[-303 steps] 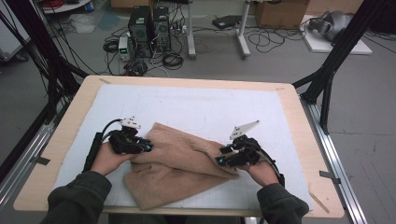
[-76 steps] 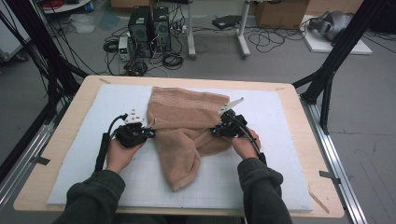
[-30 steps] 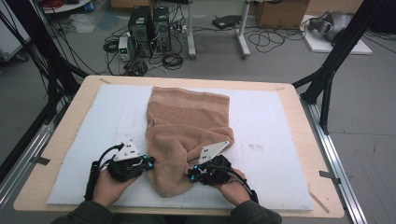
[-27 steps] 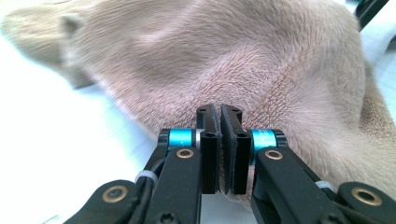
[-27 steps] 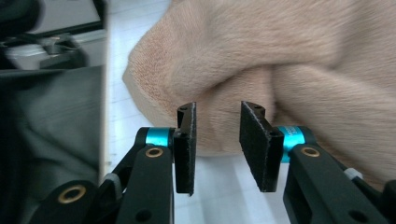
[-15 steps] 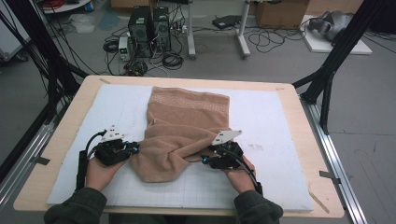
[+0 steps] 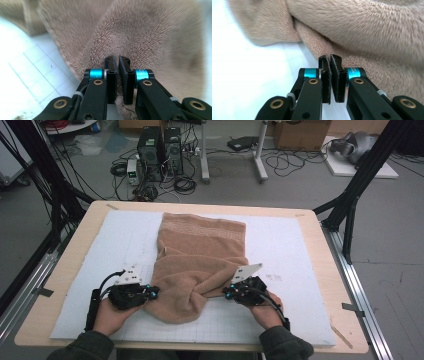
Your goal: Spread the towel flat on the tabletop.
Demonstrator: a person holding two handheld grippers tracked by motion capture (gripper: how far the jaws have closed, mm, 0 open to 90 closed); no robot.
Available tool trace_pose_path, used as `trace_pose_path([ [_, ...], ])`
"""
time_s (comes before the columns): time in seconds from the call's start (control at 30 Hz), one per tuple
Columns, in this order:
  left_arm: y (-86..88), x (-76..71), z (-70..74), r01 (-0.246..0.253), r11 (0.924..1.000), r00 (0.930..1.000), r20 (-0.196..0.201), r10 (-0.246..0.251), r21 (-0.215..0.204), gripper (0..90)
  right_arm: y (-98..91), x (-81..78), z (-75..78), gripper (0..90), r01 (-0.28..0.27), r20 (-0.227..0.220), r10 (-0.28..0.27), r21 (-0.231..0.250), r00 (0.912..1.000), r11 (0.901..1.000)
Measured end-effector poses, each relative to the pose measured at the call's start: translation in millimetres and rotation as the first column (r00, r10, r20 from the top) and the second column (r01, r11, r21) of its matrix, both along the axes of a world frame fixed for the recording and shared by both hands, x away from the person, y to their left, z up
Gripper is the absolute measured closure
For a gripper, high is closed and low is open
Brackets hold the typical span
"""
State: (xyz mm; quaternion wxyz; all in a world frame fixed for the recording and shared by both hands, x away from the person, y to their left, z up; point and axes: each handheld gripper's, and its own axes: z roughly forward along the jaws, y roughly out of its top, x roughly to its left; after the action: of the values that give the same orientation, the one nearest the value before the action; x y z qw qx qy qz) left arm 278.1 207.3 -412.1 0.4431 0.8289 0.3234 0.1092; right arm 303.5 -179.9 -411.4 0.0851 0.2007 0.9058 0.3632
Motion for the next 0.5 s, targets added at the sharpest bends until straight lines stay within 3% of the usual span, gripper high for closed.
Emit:
trace_pose_path([
  [0.17, 3.2, -6.0, 28.3, 0.02, 0.9974, 0.9992, 0.035, -0.018, -0.069, 85.5, -36.1, -7.0, 29.7, 87.8, 0.031, 0.038, -0.032, 0.029, 0.9988, 0.9991],
  [0.3, 1.0, -1.8, 34.8, 0.013, 0.9979, 0.9984, 0.056, -0.009, -0.064, 85.5, -66.3, -4.8, 41.9, 87.8, 0.088, 0.05, -0.09, 0.032, 0.9947, 0.9956],
  [0.37, -2.1, 5.5, 29.0, -0.003, 0.9999, 0.9982, 0.06, 0.004, -0.017, 85.5, -77.9, 1.0, 39.1, 87.8, 0.12, 0.039, -0.12, 0.005, 0.992, 0.9928],
  [0.43, -5.8, 14.9, 16.4, -0.022, 0.9995, 0.999, 0.039, 0.021, 0.023, 85.6, -83.8, 9.4, 28.3, 87.8, 0.141, 0.004, -0.141, -0.027, 0.99, 0.9896],
  [0.5, -10.5, 23.0, 0.4, -0.034, 0.9967, 0.9994, 0.012, 0.033, 0.073, 85.5, -84.5, 16.3, 12.8, 87.7, 0.15, -0.039, -0.151, -0.023, 0.9878, 0.9884],
])
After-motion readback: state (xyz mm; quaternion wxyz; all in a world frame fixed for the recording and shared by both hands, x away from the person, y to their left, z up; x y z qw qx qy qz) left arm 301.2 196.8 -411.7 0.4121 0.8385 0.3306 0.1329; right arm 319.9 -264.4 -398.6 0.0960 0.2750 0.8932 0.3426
